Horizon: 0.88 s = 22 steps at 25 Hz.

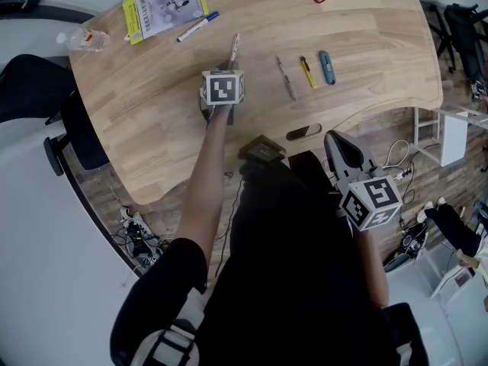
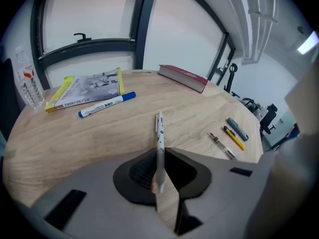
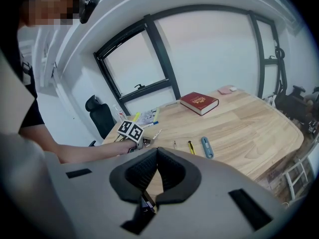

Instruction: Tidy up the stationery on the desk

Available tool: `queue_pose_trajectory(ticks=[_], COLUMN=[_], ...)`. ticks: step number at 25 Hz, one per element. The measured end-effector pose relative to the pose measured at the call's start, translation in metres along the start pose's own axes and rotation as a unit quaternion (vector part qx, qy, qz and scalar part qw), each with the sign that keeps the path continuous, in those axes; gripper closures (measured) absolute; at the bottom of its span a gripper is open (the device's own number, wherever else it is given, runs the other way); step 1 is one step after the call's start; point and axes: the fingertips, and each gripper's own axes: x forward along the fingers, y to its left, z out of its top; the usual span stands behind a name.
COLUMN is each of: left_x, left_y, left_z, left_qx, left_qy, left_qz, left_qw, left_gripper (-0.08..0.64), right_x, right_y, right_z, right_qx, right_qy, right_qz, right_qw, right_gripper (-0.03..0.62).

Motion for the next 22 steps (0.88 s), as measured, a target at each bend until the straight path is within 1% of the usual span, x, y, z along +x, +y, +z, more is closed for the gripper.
queue_pose_trajectory(ticks=[2,5,11,14,17,18,22], left_x=[-0.007,-0.029,-0.049,-0.054,-0.056,-0.055,-0.042], left_y=[-0.007,-0.017,-0.045,-0.060,-0.070,-0.074,-0.087], left_z=[0.003,0.009,-0.002,-0.012,-0.023,-0.027,-0.045], left_qx=[-0.021,-0.049,-0.118,-0.169,-0.230,-0.243,-0.266], left_qy=[-0.005,-0.010,-0.014,-0.022,-0.038,-0.037,-0.018], left_qz=[-0.001,0.015,0.039,0.038,0.041,0.043,0.047], left_qw=[0.9998,0.9986,0.9922,0.9847,0.9715,0.9684,0.9627], left_gripper=[0.488,0.488,0.488,0.487,0.487,0.488,0.487], right_x=[-0.002,-0.003,-0.004,-0.003,-0.002,-0.002,-0.001], right_y=[-0.002,-0.003,-0.008,-0.012,-0.017,-0.019,-0.028], right_z=[0.003,0.007,0.011,0.012,0.012,0.012,0.008], right_qx=[-0.005,-0.011,-0.032,-0.041,-0.046,-0.048,-0.056], right_qy=[-0.003,-0.009,-0.008,-0.004,0.000,0.003,0.014], right_qz=[0.006,0.022,0.066,0.085,0.101,0.105,0.117], right_qw=[1.000,1.000,0.997,0.996,0.994,0.993,0.991], right_gripper=[0.571,0.572,0.571,0.572,0.571,0.571,0.571])
